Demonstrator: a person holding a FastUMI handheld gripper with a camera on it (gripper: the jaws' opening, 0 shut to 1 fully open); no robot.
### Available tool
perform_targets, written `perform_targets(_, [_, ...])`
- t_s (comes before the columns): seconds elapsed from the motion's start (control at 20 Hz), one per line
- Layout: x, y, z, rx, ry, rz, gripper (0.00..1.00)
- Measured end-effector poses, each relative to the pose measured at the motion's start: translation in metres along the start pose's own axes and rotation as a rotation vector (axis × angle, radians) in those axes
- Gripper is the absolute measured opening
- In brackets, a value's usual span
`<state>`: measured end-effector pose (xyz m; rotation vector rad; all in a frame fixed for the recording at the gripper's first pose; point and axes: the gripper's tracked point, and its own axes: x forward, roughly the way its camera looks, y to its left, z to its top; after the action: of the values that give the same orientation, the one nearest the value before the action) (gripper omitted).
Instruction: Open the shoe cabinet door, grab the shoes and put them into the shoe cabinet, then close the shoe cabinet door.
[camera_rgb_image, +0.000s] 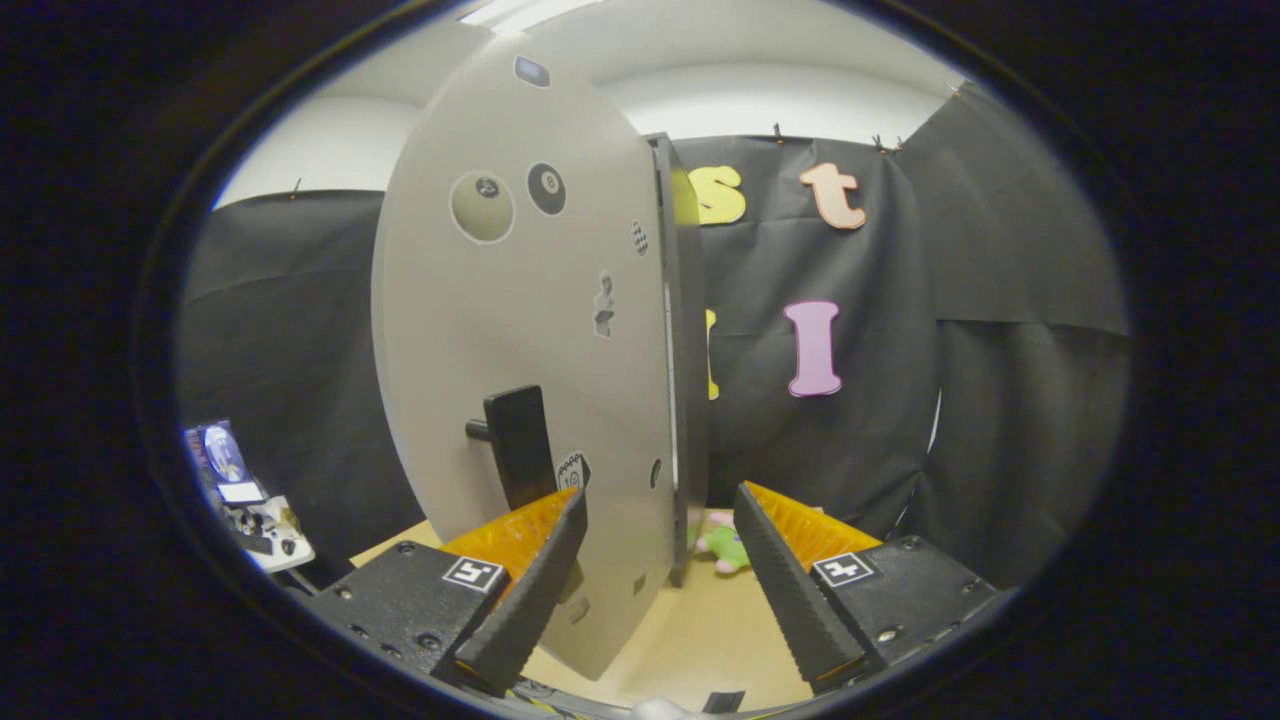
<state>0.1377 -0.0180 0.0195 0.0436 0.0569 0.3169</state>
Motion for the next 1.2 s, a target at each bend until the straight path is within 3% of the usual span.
perform_targets(0.65, [0.051, 0.114, -0.014, 0.009, 0.018, 0.030, 0.98])
perform_targets(1.0, [0.112, 0.177, -0.014, 0.006, 0.041, 0.136, 0.99])
perform_targets(1.2, [0.137, 0.178, -0.018, 0.045, 0.069, 0.101, 0.99])
